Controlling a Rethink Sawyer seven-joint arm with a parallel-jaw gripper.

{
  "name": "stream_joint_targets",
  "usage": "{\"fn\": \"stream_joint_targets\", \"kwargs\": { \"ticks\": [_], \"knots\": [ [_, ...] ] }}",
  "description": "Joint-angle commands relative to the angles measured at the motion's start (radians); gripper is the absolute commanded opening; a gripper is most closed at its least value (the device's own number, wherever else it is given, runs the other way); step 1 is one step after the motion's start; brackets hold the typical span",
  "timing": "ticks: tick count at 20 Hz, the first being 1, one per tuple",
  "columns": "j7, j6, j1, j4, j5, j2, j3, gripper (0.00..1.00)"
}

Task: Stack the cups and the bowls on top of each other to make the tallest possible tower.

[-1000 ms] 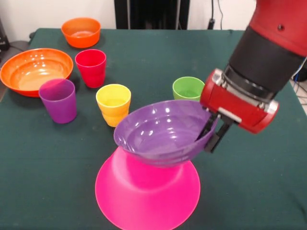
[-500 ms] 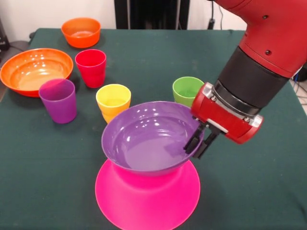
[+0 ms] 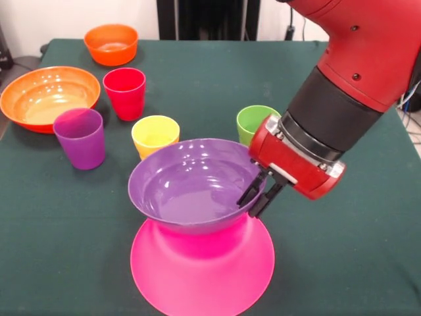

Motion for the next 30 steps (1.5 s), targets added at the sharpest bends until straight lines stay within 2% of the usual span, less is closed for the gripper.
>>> {"fn": "stream_joint_targets", "kwargs": {
  "ticks": [1, 10, 17, 30],
  "knots": [
    [0.24, 0.0, 0.003, -0.013, 0.021, 0.032, 0.031, 0.0],
    [0.272, 0.033, -0.016, -0.16, 0.076, 0.123, -0.012, 0.0],
    [0.265, 0.054, -0.039, -0.237, 0.129, 0.172, -0.047, 0.0],
    [0.244, 0.016, -0.036, -0.201, 0.166, 0.181, -0.078, 0.0]
  ]
}}
